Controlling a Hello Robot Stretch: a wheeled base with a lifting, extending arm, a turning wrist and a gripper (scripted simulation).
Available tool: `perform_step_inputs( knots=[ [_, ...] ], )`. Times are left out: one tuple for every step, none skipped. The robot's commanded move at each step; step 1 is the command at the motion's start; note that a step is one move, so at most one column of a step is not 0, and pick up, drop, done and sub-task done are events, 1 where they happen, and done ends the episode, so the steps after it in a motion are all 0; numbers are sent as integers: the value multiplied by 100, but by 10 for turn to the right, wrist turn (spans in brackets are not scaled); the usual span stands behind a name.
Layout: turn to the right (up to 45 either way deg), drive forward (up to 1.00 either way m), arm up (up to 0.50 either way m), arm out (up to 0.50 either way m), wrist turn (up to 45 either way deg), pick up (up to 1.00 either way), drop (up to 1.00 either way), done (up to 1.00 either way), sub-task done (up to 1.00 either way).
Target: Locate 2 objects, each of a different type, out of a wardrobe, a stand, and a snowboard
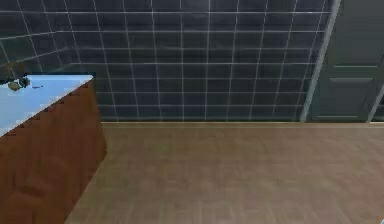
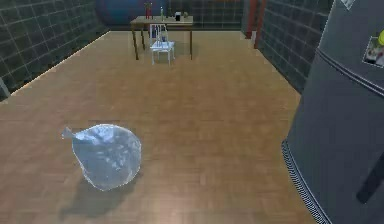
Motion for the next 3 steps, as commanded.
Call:
perform_step_inputs(
  knots=[
    [450, 0, 0, 0, 0, 0, 0, 0, 0],
    [450, 0, 0, 0, 0, 0, 0, 0, 0],
    [90, 0, 0, 0, 0, 0, 0, 0, 0]
  ],
)
